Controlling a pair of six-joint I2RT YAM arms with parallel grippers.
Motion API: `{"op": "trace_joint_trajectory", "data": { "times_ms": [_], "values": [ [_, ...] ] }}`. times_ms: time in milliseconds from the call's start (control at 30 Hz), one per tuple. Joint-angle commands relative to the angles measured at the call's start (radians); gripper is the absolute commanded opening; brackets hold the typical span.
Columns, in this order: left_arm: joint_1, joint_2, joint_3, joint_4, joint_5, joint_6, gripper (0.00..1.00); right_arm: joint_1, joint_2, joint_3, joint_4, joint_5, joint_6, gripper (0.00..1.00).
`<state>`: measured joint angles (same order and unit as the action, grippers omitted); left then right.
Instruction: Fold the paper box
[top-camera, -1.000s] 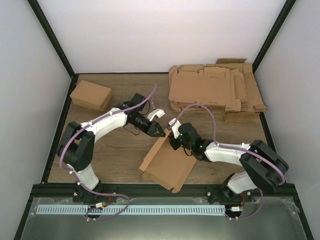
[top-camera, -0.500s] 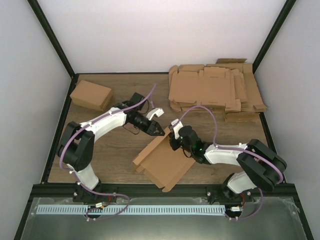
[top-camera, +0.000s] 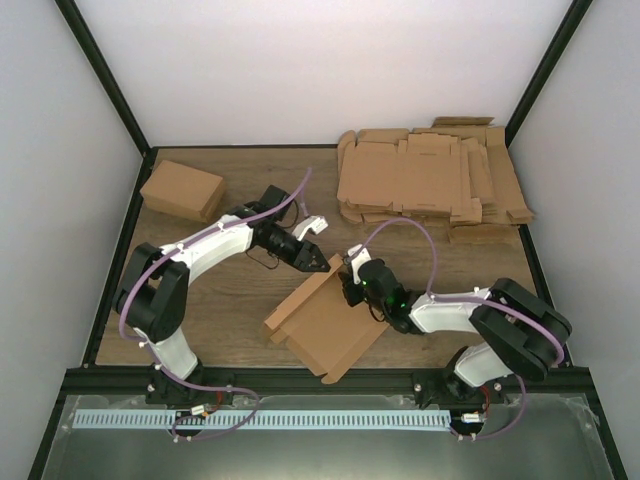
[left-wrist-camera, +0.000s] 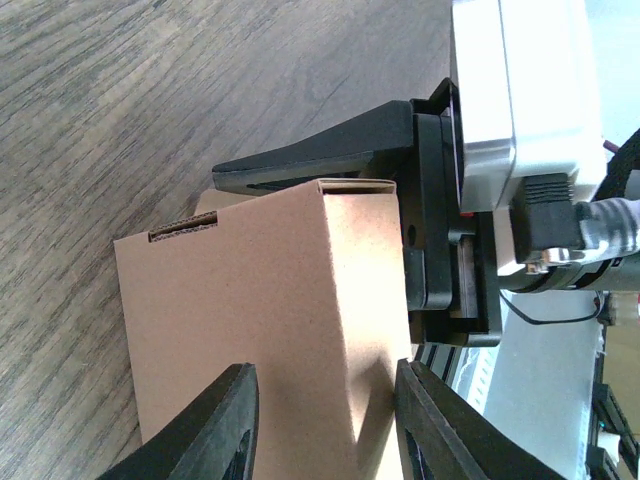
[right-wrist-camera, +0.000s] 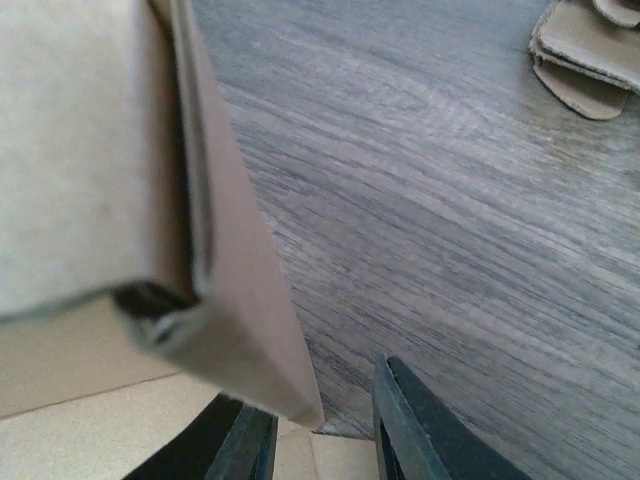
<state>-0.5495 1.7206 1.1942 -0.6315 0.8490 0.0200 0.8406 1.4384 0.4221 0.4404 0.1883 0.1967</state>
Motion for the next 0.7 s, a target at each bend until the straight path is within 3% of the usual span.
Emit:
{"op": "trace_joint_trajectory", "data": {
  "times_ms": [0, 167, 400, 533, 667],
  "values": [
    [0.003, -0.009, -0.018, 0.004, -0.016, 0.005, 0.4, 0.01, 0.025, -0.01, 0.053, 0.028, 0.026, 0.29],
    [0.003, -0.006, -0.029, 0.013, -0.015, 0.002, 0.4, 0.01, 0.044, -0.042, 0.197, 0.019, -0.015, 0.29],
    [0.003, -0.004, -0.033, 0.013, -0.012, 0.001, 0.4, 0.009, 0.113, -0.01, 0.283, 0.007, -0.053, 0.15],
    [0.003, -0.002, -0.04, 0.013, -0.01, 0.0, 0.39, 0.009, 0.134, -0.014, 0.317, 0.017, -0.044, 0.02],
    [0.003, -0.002, -0.047, 0.014, 0.001, 0.001, 0.39, 0.009, 0.122, -0.028, 0.343, 0.044, -0.026, 0.01]
  ]
}}
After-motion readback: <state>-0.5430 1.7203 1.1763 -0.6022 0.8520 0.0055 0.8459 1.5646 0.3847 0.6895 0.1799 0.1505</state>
